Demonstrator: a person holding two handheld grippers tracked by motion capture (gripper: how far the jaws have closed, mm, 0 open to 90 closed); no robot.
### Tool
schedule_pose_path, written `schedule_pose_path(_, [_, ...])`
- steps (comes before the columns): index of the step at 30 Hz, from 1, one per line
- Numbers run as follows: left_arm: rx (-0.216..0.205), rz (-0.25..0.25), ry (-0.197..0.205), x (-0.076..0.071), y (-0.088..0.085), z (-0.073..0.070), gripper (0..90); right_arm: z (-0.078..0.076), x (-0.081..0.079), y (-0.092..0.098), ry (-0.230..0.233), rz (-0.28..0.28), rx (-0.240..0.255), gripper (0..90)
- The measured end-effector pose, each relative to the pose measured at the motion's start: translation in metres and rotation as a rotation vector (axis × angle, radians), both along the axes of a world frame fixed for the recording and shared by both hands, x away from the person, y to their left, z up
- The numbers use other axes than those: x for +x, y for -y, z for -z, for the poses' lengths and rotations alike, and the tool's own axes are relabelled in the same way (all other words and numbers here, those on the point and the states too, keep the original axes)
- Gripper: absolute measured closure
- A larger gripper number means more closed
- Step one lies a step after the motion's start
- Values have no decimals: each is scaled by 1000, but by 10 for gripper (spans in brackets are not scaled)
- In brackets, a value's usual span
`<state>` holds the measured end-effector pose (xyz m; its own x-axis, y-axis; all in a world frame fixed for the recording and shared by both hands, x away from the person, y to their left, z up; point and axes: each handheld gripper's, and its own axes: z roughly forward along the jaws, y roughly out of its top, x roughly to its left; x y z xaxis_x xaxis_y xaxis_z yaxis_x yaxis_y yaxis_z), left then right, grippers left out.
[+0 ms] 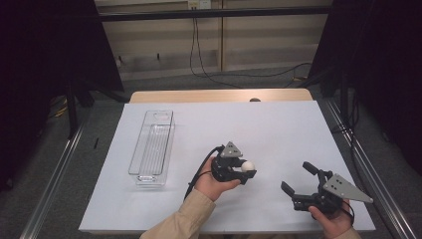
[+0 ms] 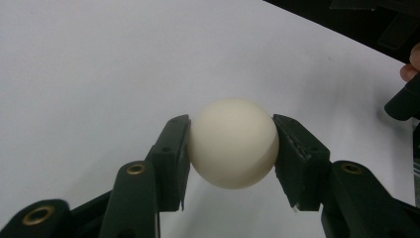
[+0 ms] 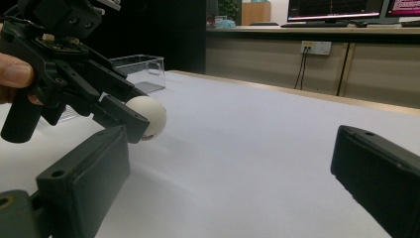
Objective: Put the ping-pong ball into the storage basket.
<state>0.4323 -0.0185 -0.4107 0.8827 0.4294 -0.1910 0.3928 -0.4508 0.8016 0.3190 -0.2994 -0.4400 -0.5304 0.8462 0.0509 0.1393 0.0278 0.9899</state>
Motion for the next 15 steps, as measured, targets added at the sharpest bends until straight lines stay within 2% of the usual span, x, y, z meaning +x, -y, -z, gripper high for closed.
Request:
schedule_pose_path(2, [12,-9,-5,0,-1,-1,512,0,0,0,1,-1,-2,15])
schedule_pose_path(15, [4,-21,-3,3,-8,-3,512,0,0,0,2,-4,3,15])
